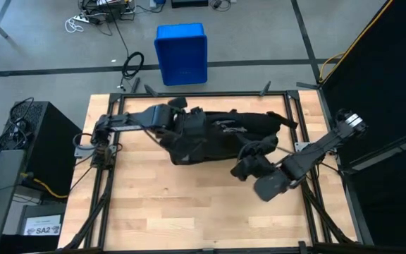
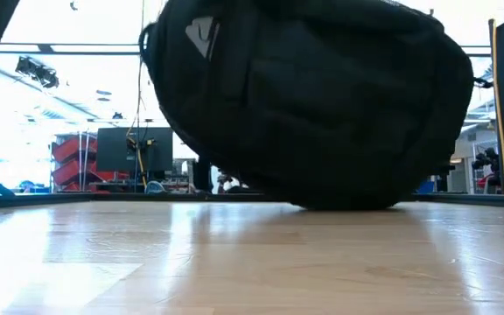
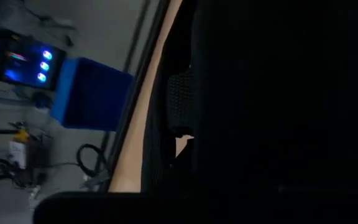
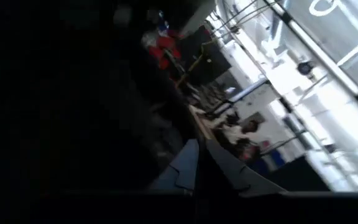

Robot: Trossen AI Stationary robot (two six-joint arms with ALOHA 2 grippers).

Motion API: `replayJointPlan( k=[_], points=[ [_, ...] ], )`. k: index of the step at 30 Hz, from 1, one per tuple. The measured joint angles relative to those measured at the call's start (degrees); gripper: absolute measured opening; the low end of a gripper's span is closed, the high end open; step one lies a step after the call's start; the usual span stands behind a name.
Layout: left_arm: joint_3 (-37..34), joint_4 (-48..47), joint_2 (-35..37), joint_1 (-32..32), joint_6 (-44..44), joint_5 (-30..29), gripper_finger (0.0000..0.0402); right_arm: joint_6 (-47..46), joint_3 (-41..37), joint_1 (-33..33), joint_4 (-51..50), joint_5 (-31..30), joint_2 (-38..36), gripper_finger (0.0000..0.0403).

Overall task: Unpack backpack
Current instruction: Open the backpack

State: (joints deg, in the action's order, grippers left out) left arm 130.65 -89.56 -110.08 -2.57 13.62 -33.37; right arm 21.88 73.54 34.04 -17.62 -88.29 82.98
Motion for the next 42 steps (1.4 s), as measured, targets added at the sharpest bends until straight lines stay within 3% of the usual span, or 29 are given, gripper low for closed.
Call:
replayJointPlan(
  k=[9, 13, 20, 25, 30, 35, 42],
  points=[
    [-4.2, 5.5, 0.0, 8.8, -4.9, 10.2, 0.0000, 2.5, 0.4, -1.2, 1.3, 6.0, -8.7, 0.0001],
    [-7.6, 9.1, 0.0, 12.2, -7.2, 14.8, 0.0000, 2.2, 0.4, -1.1, 0.4, 9.8, -9.6, 0.0001],
    [-12.8, 16.5, 0.0, 16.3, -10.2, 18.8, 0.0000, 0.4, 0.3, 1.3, -0.7, 10.4, -9.1, 0.0000],
    [-12.9, 20.5, 2.6, 16.4, -12.2, 19.0, 0.0000, -6.1, -0.7, 4.1, -6.7, 12.1, -9.1, 0.0000],
    [-14.0, 22.6, 7.9, 15.7, -12.3, 18.2, 0.0000, -19.5, -2.4, 6.0, -15.8, 15.5, -9.1, 0.0000],
    [-23.7, 28.6, 16.4, 15.3, -11.7, 18.0, 0.0000, -27.8, -6.2, 6.1, -19.0, 18.2, -9.1, 0.0000],
    [-46.5, 41.7, 31.4, 15.7, -8.8, 18.1, 0.0000, -32.8, -13.8, 2.4, -18.4, 19.6, -9.1, 0.0020]
  ],
)
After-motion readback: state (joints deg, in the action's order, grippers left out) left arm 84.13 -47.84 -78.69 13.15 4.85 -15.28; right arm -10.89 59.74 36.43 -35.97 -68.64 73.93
